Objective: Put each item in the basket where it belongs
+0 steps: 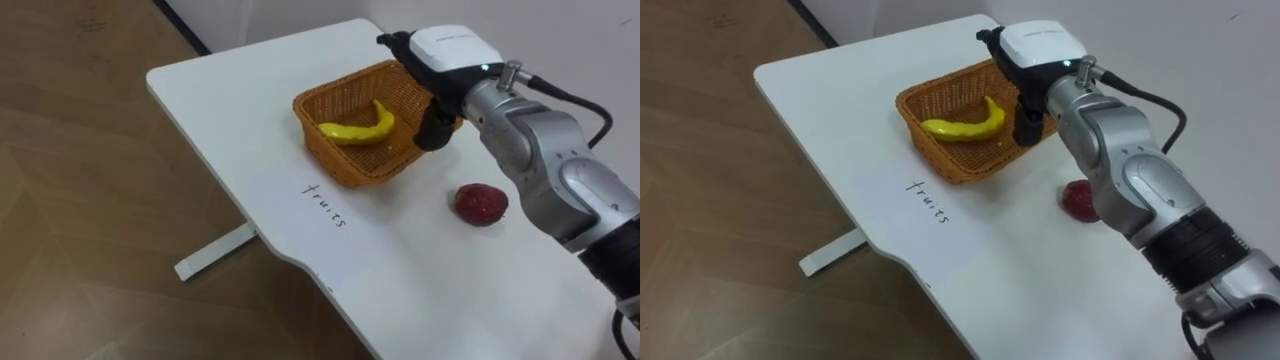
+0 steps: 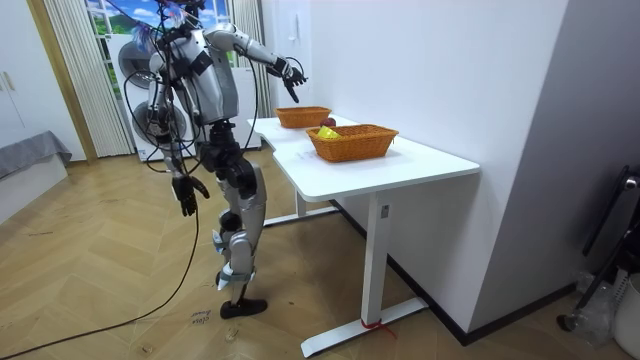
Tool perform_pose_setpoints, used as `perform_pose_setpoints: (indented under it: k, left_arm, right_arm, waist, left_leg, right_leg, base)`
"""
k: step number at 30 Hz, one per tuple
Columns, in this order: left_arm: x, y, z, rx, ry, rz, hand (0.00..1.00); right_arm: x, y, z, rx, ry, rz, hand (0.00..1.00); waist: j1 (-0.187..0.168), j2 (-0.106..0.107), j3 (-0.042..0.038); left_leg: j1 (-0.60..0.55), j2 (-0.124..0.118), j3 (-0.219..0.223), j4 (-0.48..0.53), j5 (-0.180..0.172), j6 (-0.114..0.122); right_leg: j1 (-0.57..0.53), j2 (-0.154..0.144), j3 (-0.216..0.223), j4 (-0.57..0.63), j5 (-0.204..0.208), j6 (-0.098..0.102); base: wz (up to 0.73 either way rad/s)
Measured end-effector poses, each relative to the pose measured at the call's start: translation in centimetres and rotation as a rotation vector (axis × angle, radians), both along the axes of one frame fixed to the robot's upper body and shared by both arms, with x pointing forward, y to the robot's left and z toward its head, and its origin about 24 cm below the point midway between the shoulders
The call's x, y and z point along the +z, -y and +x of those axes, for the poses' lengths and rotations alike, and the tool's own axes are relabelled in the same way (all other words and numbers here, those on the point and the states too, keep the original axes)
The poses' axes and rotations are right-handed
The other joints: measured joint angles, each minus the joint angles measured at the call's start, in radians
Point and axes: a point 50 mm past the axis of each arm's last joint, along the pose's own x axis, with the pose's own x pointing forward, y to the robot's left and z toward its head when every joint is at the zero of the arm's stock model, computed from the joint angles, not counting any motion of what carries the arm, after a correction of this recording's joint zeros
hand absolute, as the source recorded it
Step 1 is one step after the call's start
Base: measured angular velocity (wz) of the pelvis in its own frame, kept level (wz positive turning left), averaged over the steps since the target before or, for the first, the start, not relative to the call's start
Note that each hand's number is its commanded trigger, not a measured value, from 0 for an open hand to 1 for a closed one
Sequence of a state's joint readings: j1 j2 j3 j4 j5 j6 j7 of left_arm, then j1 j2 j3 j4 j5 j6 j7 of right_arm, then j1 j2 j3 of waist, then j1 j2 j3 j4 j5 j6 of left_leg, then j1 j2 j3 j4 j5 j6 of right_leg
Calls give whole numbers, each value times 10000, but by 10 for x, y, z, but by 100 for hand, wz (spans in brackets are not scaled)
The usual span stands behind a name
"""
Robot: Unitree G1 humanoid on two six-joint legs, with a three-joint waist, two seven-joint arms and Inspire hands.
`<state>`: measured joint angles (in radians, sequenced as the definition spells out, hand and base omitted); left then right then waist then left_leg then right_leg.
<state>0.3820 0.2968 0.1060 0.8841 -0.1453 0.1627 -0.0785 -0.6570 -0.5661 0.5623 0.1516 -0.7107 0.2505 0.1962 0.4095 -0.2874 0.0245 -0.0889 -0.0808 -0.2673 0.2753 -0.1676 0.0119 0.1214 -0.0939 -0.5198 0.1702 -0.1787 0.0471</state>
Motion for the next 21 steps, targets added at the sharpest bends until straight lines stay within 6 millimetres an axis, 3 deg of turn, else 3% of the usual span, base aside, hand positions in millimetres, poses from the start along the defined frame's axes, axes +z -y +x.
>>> perform_pose_setpoints:
  k: [5, 7, 11, 17, 21]
  left_arm:
    - [-2, 4, 1, 26, 64, -107, 0]
    - [-1, 4, 2, 19, 95, -60, 0]
    - [0, 3, 6, -45, 237, 55, 0]
    - [-1, 16, 20, -115, 809, -262, 0]
    - [2, 18, 36, -207, 1438, -347, 0]
  right_arm:
    - [13, 7, 2, -205, 572, 600, 0]
    - [17, 13, 3, -381, 704, 1191, 0]
    - [14, 26, 0, -828, 830, 2073, 0]
    - [16, 39, -8, -1096, 1165, 2787, 0]
    - [22, 45, -7, -1252, 1324, 3120, 0]
  waist:
    - [-239, 271, -27]
    - [-485, 383, -57]
    - [-597, 487, -67]
    - [-1165, 756, -182]
    - [-1346, 1009, -176]
  left_leg:
    - [-13, 4, 217, 136, -34, 49]
    - [75, -2, 265, 135, -34, 54]
    - [405, 29, 429, 1, -46, 77]
    - [323, -6, 536, 17, -38, 125]
    - [490, 46, 790, -78, -40, 141]
  right_leg:
    - [-3, -10, 354, -4, 0, 0]
    - [63, -15, 500, -4, 0, 0]
    - [246, -37, 560, 0, 0, 0]
    - [205, -86, 776, 22, 1, -1]
    - [200, -89, 1064, 49, 2, -2]
  base:
    - [-13]
    - [-8]
    - [-11]
    - [-6]
    - [-17]
